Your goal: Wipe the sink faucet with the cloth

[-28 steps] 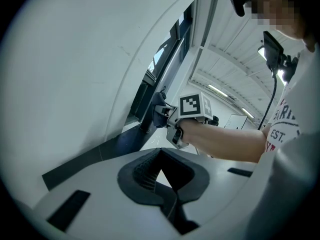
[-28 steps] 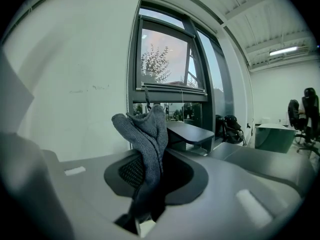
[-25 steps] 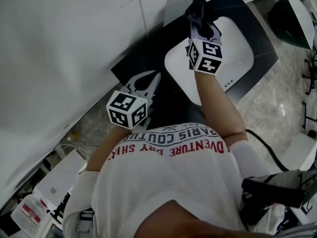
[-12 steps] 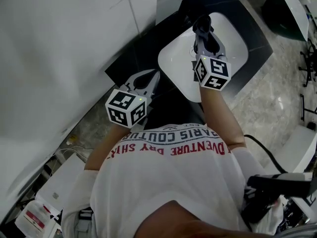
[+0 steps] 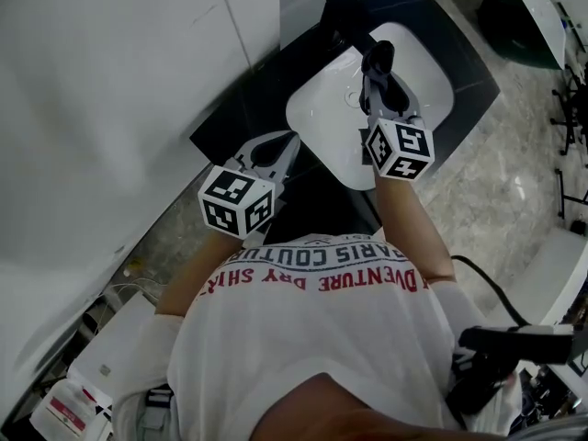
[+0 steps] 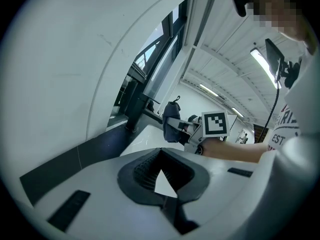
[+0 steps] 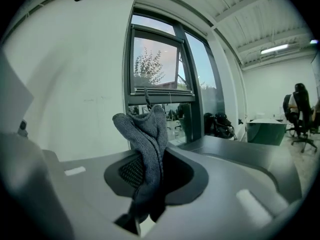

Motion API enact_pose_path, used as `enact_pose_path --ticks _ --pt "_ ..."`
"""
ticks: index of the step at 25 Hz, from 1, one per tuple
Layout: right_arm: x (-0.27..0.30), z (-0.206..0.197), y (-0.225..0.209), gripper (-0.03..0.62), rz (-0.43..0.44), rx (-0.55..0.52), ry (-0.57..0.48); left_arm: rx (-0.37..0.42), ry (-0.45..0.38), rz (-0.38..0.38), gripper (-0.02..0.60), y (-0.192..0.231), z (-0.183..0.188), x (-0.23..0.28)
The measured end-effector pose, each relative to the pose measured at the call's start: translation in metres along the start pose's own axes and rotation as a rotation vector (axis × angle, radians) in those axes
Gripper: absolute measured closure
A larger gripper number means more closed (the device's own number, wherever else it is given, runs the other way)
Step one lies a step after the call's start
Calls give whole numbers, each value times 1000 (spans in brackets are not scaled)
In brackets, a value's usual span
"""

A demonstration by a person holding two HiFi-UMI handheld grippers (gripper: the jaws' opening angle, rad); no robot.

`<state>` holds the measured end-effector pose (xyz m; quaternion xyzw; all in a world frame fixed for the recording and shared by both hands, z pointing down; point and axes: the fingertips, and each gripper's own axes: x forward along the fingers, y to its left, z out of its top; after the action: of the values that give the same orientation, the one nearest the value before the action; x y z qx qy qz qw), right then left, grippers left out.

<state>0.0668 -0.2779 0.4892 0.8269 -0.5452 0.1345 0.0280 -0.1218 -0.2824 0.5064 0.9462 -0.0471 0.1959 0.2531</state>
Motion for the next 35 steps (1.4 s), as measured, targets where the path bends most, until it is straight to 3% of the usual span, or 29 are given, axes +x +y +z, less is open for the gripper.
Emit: enact_pose_path --ticks 7,15,19,24,30,35 --pt "-38 14 56 516 278 52 49 -21 -70 46 580 -3 -2 -24" --pt "-125 17 83 516 647 46 94 -8 -155 217 580 -69 -15 -52" --pt "-189 3 45 516 821 24 115 -15 -250 333 580 -141 -34 -32" --pt "-281 -22 -32 516 1016 -95 208 -31 -346 443 580 -263 -60 9" --pt "-374 7 -104 516 1112 -104 209 21 -366 494 581 -395 -64 26" --pt "-444 11 -131 516 1190 -140 191 49 -390 542 581 -470 -74 18"
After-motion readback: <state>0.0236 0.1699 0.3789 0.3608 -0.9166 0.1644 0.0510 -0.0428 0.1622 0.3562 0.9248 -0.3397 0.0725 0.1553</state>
